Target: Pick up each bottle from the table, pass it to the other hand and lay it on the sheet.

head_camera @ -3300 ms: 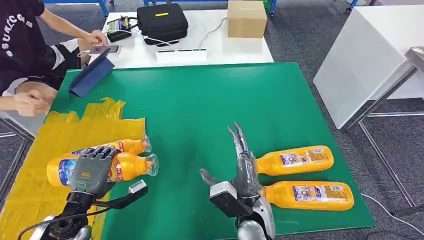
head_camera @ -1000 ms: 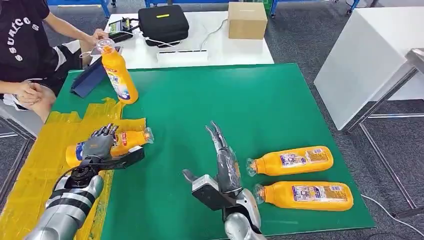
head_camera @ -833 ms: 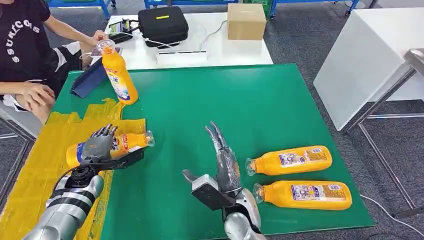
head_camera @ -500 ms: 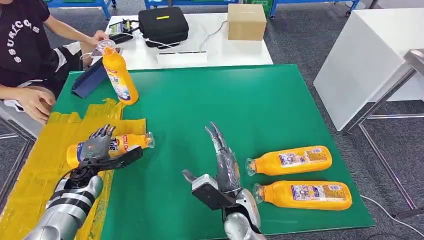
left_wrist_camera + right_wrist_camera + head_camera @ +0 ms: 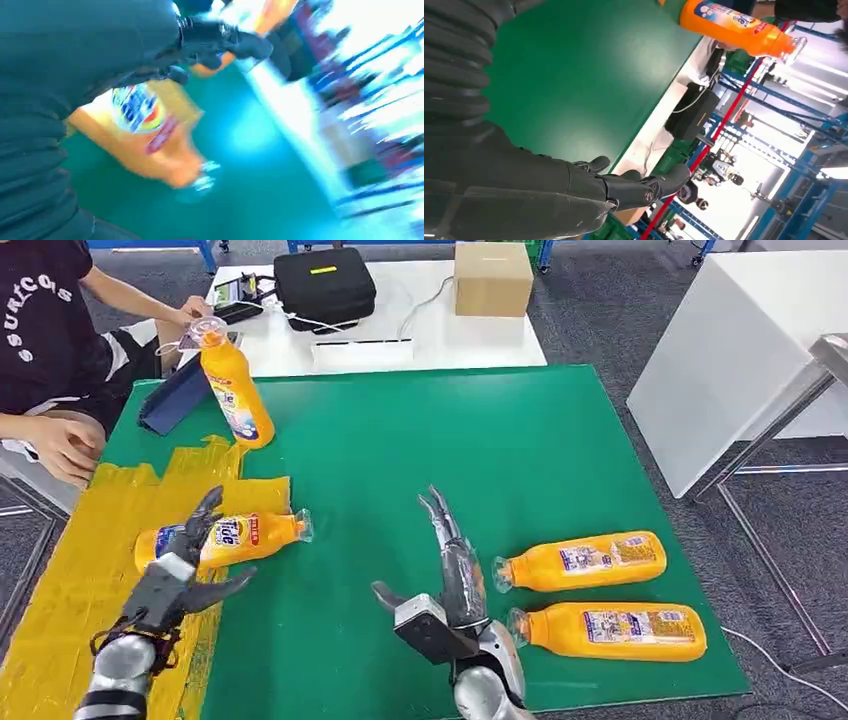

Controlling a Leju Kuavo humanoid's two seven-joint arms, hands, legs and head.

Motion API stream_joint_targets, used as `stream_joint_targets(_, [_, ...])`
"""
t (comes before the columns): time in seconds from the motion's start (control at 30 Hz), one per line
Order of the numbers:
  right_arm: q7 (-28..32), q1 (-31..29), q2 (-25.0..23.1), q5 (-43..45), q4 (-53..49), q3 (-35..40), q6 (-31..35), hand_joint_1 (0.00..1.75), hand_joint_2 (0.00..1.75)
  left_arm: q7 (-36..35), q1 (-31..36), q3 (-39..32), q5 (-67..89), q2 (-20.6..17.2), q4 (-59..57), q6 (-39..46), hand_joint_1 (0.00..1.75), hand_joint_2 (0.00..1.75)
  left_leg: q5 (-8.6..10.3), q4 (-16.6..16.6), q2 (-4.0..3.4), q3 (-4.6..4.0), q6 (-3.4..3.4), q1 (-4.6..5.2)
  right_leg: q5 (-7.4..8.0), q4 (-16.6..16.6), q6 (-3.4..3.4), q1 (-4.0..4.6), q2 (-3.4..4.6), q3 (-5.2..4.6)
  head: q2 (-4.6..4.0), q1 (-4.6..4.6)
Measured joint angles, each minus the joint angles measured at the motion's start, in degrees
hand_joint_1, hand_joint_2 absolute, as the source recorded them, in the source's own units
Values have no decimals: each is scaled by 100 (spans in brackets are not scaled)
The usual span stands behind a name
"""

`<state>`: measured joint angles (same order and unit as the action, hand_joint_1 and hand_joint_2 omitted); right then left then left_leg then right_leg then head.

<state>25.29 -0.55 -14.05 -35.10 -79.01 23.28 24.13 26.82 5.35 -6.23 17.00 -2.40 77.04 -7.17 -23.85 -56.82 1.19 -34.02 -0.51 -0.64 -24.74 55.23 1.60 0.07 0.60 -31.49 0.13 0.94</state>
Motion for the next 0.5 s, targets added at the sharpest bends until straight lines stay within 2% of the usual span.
stream_joint_targets(0.13, [0,15,72,18,-72,-7,-2,0,175,63,-425,-90,-181,2,740,-113,0,175,-1,1,4,-10,1,-1,-1,0,-1,4,-4,-6,0,0])
stream_joint_targets(0.37, [0,24,151,-2,-179,-15,11,0,175,197,-656,-133,-312,17,1230,-144,0,175,1,1,3,-9,2,-1,0,0,-2,5,-4,-5,0,0])
stream_joint_targets(0.43, [-43,25,201,-143,-286,-39,50,0,175,257,-724,-133,-386,57,1332,-144,0,175,1,1,3,-9,2,-1,0,0,-2,5,-4,-6,0,0])
stream_joint_targets(0.5, [-346,11,295,-649,-374,-59,44,0,175,297,-762,-131,-518,107,1396,-188,0,175,1,0,3,-9,2,-1,0,0,-2,4,-4,-6,0,0])
